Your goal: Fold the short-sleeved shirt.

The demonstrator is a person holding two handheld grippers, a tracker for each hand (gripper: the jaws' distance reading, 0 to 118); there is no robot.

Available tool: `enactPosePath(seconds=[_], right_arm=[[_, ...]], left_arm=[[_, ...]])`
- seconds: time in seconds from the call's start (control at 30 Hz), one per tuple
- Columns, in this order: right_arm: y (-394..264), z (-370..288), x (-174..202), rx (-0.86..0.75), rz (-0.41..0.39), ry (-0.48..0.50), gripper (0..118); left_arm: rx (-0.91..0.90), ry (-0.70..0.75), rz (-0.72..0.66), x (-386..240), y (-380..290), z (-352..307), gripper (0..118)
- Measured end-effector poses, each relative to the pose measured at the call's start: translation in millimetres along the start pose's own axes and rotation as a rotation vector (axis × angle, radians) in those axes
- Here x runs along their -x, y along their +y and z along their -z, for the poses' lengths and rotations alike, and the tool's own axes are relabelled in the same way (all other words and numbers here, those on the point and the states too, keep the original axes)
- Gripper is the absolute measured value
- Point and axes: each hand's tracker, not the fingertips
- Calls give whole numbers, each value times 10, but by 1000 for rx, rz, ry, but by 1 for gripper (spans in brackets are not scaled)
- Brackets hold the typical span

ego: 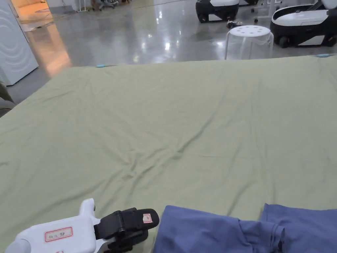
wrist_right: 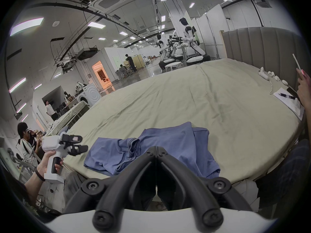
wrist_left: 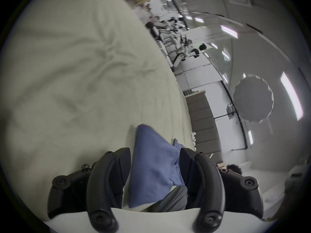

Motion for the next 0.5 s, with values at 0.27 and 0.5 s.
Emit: enactPosePath(seconds=[0.27,0.5], right_arm=[[-2,-99,34,-21,7,-27,0],[-17,-40,-58,-16,50,-6,0]], left_arm=[[9,-172,-137,183,-163,590,8],[-103,-168,-30,-144,-81,-132,7]])
